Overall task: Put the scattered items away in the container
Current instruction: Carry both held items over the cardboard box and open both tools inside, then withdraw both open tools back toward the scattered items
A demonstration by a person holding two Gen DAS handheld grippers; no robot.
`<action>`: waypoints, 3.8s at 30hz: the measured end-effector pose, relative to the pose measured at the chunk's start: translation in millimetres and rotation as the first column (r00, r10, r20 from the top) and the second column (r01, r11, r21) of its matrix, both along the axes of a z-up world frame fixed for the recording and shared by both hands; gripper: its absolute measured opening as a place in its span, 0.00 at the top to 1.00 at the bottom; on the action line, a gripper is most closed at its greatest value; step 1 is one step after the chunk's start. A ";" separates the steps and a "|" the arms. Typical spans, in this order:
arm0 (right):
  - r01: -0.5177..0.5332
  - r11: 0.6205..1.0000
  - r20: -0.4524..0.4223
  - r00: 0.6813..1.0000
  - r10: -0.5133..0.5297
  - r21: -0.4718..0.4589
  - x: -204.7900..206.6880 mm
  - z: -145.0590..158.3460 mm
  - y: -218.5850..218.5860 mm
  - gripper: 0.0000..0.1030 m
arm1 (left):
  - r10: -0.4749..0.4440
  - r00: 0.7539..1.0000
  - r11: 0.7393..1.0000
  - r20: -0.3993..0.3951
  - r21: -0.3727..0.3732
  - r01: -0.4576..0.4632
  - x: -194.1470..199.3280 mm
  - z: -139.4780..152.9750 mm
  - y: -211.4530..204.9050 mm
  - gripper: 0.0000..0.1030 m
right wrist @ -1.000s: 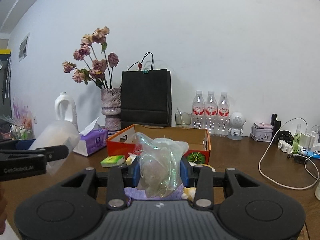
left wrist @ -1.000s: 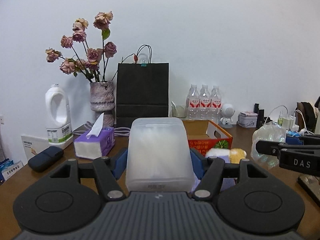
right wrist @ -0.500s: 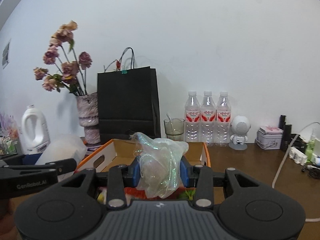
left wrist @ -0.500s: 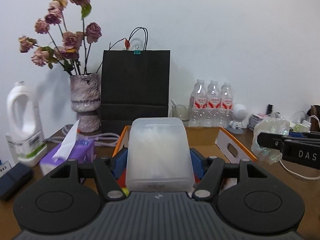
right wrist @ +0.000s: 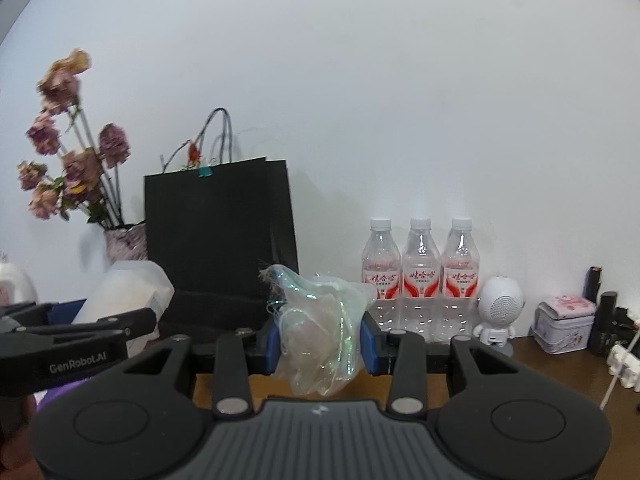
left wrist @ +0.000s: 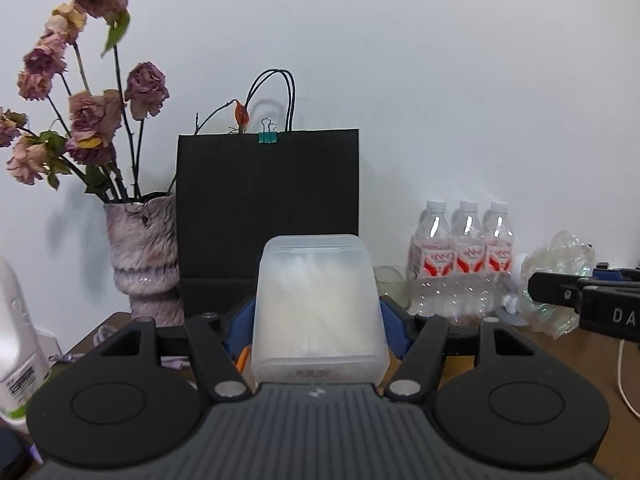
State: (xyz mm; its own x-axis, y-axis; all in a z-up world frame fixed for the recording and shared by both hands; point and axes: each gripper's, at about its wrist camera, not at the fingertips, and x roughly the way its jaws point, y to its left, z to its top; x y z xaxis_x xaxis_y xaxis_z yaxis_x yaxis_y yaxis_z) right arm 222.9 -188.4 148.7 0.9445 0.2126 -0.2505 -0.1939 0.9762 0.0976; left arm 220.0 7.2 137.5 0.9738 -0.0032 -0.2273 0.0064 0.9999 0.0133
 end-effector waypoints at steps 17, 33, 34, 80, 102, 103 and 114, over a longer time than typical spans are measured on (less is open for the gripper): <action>-0.097 0.984 -0.486 0.874 0.013 -0.147 138.6 -36.5 14.3 0.64 | 0.009 0.851 1.000 -0.525 -0.005 -0.014 139.8 -19.9 29.3 0.36; -0.018 0.994 -0.864 0.496 -0.084 -0.107 212.8 -97.2 17.5 0.63 | 0.048 0.567 0.998 -0.822 0.064 0.008 204.9 -69.7 23.1 0.36; -0.013 0.994 -0.867 0.490 -0.088 -0.108 214.2 -97.6 18.3 0.63 | 0.056 0.552 0.997 -0.832 0.073 0.009 207.1 -73.7 21.7 0.36; -0.005 0.995 -0.748 0.660 -0.069 -0.096 97.0 62.1 18.5 0.28 | 0.014 0.673 1.000 -0.740 0.015 -0.003 77.7 84.6 8.2 0.00; -0.041 0.998 -0.484 0.875 0.008 -0.057 4.0 24.1 24.9 0.00 | 0.013 0.918 1.000 -0.396 0.020 -0.006 -24.1 41.9 21.7 0.00; -0.038 0.997 -0.449 0.894 0.002 -0.072 -2.1 22.4 26.3 0.00 | 0.015 0.927 1.000 -0.374 0.022 -0.007 -29.4 39.4 21.4 0.00; -0.030 0.999 -0.048 0.998 0.029 -0.015 -105.3 -1.9 19.3 0.00 | -0.046 0.998 0.999 0.046 0.022 0.045 -139.1 -0.1 12.6 0.00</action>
